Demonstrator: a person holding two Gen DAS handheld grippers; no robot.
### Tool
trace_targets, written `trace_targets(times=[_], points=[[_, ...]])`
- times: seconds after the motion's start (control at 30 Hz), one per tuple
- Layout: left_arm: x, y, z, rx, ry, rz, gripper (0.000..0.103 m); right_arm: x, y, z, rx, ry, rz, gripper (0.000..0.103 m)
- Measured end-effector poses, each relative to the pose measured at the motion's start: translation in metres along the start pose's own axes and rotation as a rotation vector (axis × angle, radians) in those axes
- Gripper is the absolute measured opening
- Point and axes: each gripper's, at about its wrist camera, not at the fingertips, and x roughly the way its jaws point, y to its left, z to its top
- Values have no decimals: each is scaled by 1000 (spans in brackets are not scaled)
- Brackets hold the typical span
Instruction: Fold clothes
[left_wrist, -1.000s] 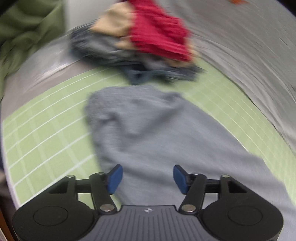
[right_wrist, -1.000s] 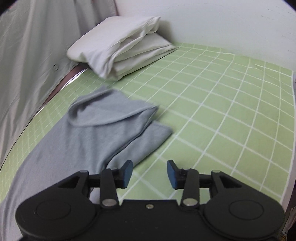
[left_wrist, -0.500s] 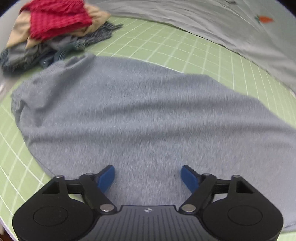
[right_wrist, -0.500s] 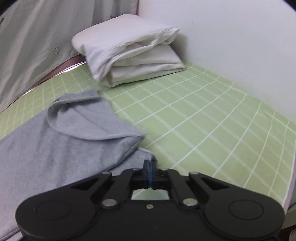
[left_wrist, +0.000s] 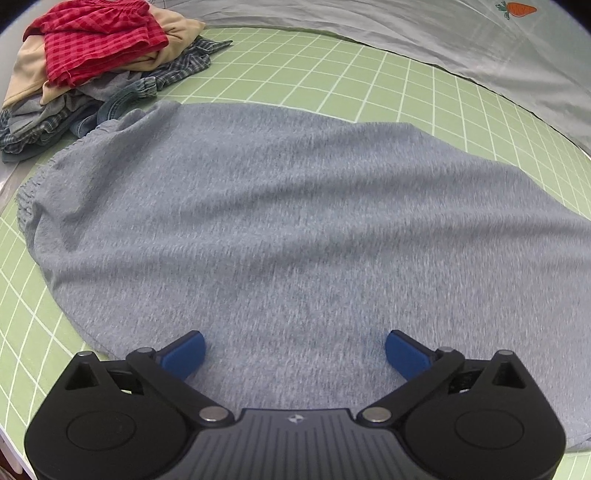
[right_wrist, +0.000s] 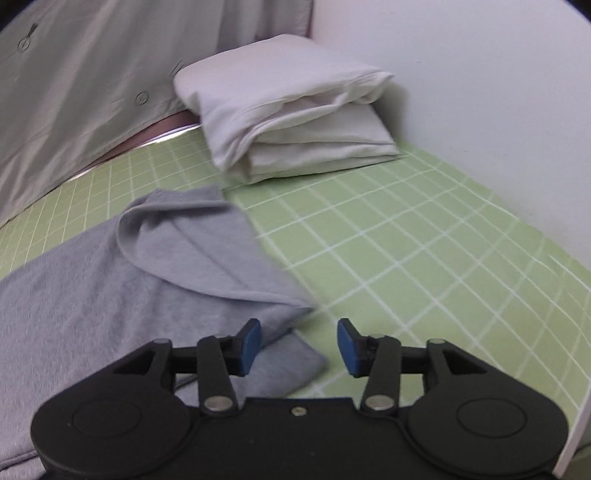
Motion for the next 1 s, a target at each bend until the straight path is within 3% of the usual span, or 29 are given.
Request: trace_targets(times=[0.1, 0.17, 0.2, 0.23, 0.27, 0.3, 0.37, 0.43, 0.53, 0.6, 0.67, 0.73, 0.8, 0.93, 1.0], points=[[0, 0, 0, 3, -3, -3, 103, 13, 4, 9, 7, 8, -26, 71], [0, 0, 0, 4, -4, -4, 103, 22, 1, 15, 25, 23, -12, 69], [0, 0, 0, 3, -6, -4, 103, 26, 0, 18, 31, 29, 2, 54], [0, 1, -1, 2, -7, -4, 103, 27, -2, 20, 32, 31, 23, 22], [0, 1, -1, 2, -9, -4, 103, 27, -3, 24, 38, 29, 47, 7], [0, 1, -1, 1, -11, -5, 103, 21, -5, 28, 62, 7, 73, 2], [0, 1, -2, 2, -17, -5, 103, -2, -12, 35, 141, -79, 110, 2], [-1, 1, -3, 2, -22, -6, 103, -17, -33, 37, 306, -124, 150, 2], [-1, 1, -5, 0, -31, -5, 103, -2, -62, 26, 459, -33, 75, 3], [-1, 2, -4, 2, -28, -8, 103, 10, -59, 20, 371, 56, -15, 3], [0, 3, -3, 5, -25, -10, 103, 1, -47, 17, 292, 27, -59, 9], [0, 4, -3, 3, -24, -9, 103, -7, -33, 18, 208, -16, -92, 33], [0, 4, -3, 3, -24, -9, 103, -11, -17, 19, 128, -44, -78, 33], [0, 3, -3, 3, -25, -10, 103, -11, 20, 21, -21, -68, 6, 51], [0, 3, -3, 3, -26, -10, 103, -5, 38, 23, -51, -56, 61, 52]])
